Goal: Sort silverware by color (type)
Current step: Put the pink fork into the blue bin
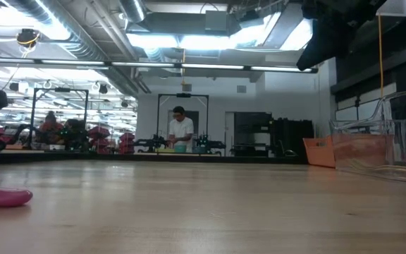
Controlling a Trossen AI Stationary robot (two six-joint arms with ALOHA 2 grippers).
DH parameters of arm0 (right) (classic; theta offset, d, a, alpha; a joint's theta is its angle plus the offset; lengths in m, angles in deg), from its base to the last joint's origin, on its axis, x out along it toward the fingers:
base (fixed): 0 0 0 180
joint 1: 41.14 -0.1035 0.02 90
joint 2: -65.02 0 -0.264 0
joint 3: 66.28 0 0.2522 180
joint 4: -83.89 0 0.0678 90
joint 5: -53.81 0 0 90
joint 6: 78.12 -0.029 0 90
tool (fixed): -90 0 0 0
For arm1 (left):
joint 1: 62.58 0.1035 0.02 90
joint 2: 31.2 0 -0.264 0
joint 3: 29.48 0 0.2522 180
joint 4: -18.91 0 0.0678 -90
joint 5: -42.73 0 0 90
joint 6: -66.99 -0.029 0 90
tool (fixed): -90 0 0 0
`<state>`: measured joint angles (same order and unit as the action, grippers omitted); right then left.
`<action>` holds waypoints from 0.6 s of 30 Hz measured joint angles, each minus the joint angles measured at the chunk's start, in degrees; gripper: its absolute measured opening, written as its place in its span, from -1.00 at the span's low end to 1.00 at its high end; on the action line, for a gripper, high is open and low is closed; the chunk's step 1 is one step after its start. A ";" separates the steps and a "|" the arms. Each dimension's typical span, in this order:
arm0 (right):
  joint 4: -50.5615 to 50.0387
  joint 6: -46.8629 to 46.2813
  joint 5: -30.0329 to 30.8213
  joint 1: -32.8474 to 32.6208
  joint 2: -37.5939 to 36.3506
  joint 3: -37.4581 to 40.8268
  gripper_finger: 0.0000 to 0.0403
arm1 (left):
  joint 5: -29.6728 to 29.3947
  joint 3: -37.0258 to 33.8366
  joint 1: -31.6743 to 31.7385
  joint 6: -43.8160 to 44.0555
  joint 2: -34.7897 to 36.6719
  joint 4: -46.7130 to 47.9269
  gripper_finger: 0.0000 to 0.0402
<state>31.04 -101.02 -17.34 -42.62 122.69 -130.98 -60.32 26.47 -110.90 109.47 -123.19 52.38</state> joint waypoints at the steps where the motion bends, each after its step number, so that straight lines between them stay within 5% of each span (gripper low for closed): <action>1: 0.00 0.00 0.00 0.00 0.00 0.00 -0.67 | -0.15 0.39 0.22 -0.94 -0.06 0.25 -0.93; 11: 0.27 0.07 -2.44 -0.02 0.00 0.00 -0.63 | -4.37 6.76 8.55 -19.71 -0.19 -0.04 -0.93; 18: 6.02 0.42 -6.04 -0.01 0.00 0.00 -0.25 | -4.24 10.48 16.35 -31.42 -0.08 -0.27 -0.93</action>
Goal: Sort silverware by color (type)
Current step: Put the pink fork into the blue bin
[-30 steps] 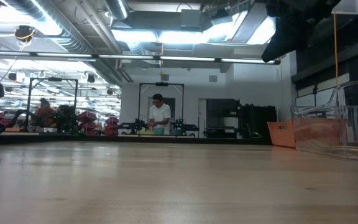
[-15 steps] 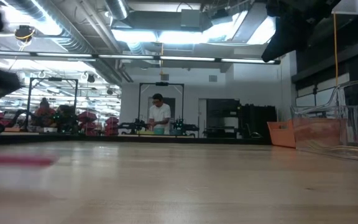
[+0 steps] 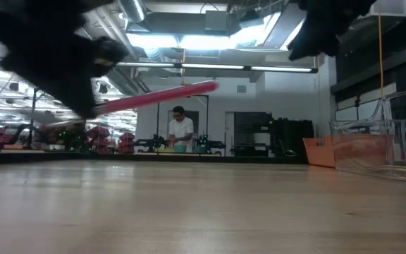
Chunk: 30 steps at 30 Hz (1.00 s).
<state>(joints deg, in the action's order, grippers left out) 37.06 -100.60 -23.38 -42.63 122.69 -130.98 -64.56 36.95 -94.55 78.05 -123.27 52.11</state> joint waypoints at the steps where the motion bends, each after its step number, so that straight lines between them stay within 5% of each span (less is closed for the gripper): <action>1: 1.48 0.30 -0.44 0.00 0.00 0.00 -0.20 | 0.04 0.50 1.21 -1.10 0.00 -0.03 -0.93; 7: 11.06 3.83 -5.69 -0.01 0.04 0.00 -0.01 | 4.54 3.10 8.40 -2.67 0.04 -0.70 -0.93; 16: 22.55 10.12 -14.76 -0.05 6.29 0.00 0.00 | 16.04 5.49 17.71 -2.51 0.09 -4.11 -0.93; 30: 37.59 20.62 -19.95 -0.05 21.37 0.02 0.00 | 18.53 5.59 26.39 9.41 0.15 -4.18 -0.93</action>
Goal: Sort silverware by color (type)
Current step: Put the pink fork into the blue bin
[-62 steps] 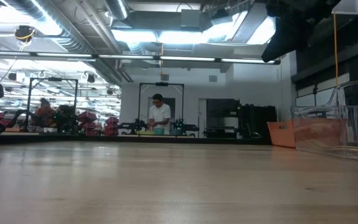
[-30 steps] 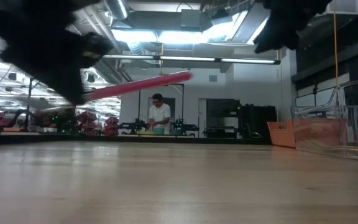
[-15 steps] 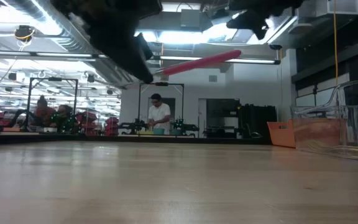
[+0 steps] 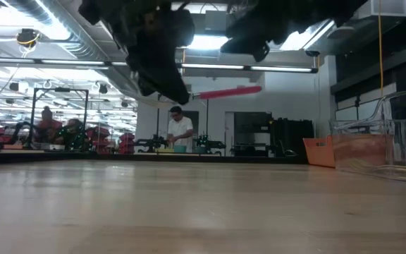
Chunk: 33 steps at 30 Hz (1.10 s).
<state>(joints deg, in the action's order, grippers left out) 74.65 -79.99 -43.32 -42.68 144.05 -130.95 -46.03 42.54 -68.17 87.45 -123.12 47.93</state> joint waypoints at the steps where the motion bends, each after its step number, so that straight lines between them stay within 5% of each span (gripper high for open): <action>1: 0.79 0.90 0.00 0.00 0.94 0.00 0.00 | 0.01 0.00 0.53 0.94 0.00 0.05 -0.93; 14: 4.92 11.36 0.03 0.00 9.72 -1.31 0.00 | -0.01 0.00 4.98 5.12 0.00 0.04 -0.93; 33: -5.20 17.40 4.15 0.00 19.76 -10.22 0.00 | -0.03 0.00 5.03 4.94 0.00 -1.19 -0.93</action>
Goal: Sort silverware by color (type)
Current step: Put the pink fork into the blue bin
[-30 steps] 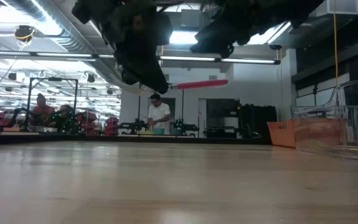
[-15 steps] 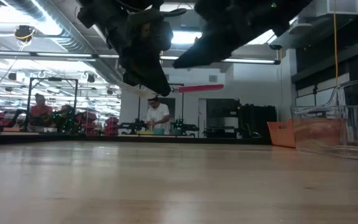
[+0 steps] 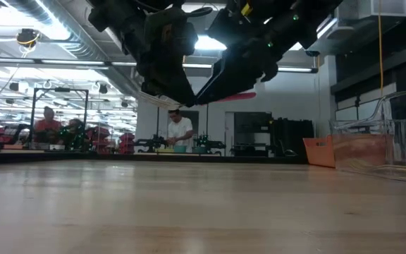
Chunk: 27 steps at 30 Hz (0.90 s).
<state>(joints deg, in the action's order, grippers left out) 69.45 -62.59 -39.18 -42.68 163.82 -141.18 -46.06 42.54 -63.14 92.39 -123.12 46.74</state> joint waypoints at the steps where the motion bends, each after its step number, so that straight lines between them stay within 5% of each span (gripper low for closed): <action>1: -0.01 -0.01 0.01 0.00 0.16 -0.02 0.00 | 0.00 0.00 0.00 0.00 0.00 -0.07 -0.93; 13: -1.81 -0.01 -0.02 0.07 0.26 -0.03 -0.03 | -0.03 0.00 -0.02 -0.04 0.00 -0.85 -0.93; 27: -2.21 -0.05 -0.06 0.07 0.25 -0.03 -0.54 | -0.20 0.00 -0.02 -0.18 0.00 -0.85 -0.93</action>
<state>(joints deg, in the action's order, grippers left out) 67.24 -62.64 -39.24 -42.62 164.06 -141.21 -46.26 42.54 -63.16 92.21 -123.12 45.89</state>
